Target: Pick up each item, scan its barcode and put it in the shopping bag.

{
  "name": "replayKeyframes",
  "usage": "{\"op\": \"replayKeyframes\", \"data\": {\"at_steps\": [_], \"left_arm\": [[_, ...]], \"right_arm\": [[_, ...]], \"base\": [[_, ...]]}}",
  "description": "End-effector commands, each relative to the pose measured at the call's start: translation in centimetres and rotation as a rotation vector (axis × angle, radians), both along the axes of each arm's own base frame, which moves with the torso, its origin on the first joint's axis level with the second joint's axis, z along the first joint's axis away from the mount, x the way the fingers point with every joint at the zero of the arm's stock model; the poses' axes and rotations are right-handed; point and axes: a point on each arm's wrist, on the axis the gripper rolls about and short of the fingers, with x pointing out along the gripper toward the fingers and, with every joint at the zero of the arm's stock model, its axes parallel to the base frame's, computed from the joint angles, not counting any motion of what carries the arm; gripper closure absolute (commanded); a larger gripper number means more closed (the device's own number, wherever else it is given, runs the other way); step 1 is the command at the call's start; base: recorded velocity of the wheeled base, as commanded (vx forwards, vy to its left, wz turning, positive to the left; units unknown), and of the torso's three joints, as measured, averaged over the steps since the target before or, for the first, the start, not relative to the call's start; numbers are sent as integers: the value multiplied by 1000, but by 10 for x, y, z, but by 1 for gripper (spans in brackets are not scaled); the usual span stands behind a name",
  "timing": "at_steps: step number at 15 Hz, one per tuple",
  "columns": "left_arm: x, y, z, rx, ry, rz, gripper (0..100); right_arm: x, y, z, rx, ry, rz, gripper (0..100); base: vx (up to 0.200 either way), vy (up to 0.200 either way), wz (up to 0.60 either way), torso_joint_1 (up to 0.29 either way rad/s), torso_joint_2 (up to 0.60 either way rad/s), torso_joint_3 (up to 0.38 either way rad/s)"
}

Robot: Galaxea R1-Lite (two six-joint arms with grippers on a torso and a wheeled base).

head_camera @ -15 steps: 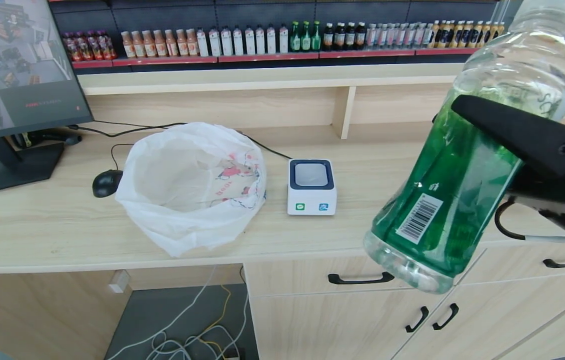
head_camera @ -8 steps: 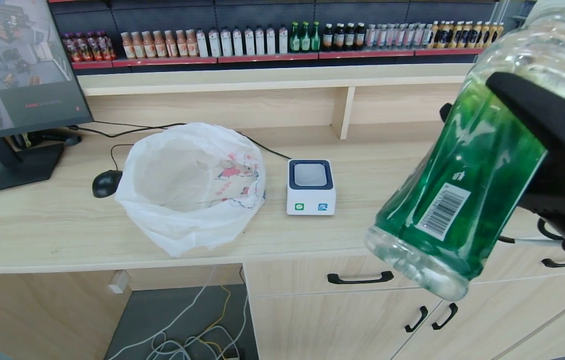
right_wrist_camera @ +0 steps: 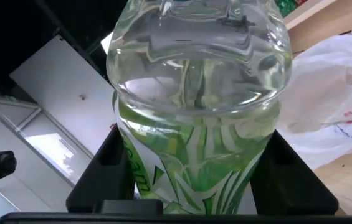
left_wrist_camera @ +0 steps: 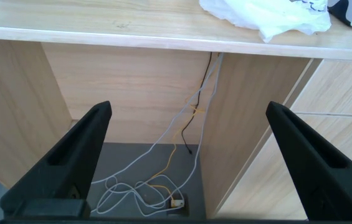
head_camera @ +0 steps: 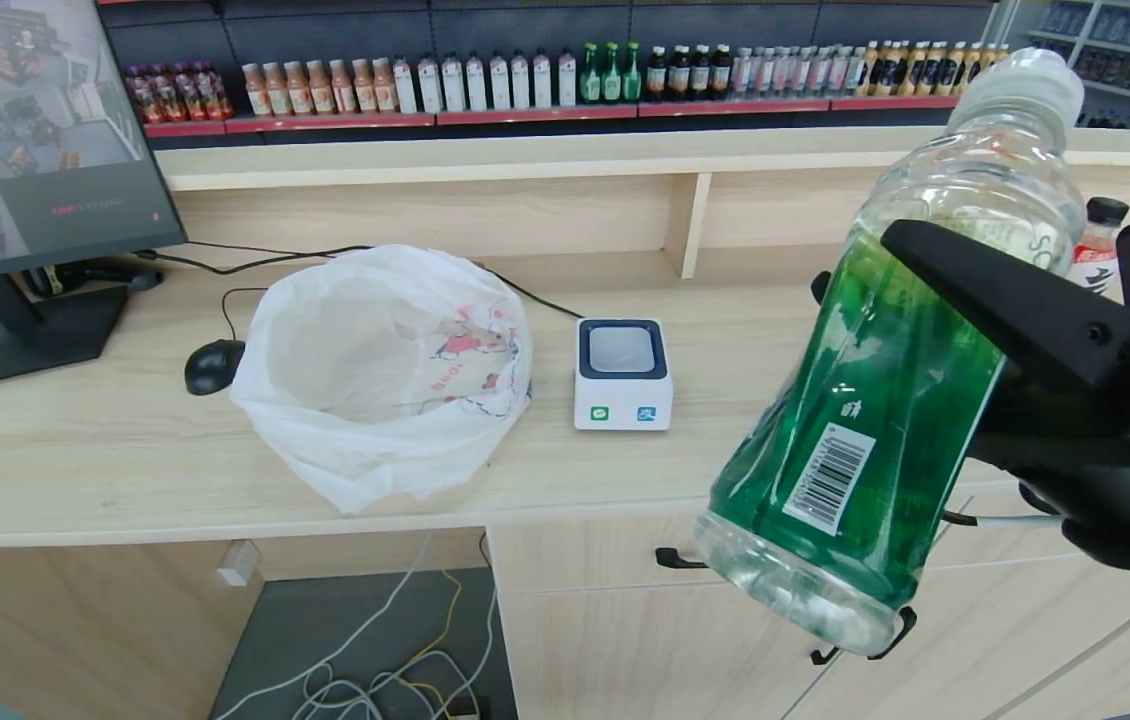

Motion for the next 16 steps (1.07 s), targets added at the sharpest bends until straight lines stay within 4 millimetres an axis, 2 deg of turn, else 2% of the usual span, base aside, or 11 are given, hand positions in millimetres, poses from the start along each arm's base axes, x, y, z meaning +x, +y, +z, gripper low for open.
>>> {"op": "replayKeyframes", "data": {"at_steps": [1, 7, 16], "left_arm": [[0, 0, 0, 0, 1, 1, 0], [0, 0, 0, 0, 1, 1, 0], [0, 0, 0, 0, -1, 1, 0]], "right_arm": [[-5, 4, 0, 0, -1, 33, 100], [-12, 15, -3, -9, 9, 93, 100], [-17, 14, -2, -6, -1, 99, 100]], "base": [[0, 0, 0, 0, 0, 0], [0, 0, 0, 0, 0, 0], [0, 0, 0, 0, 0, 0]]}}
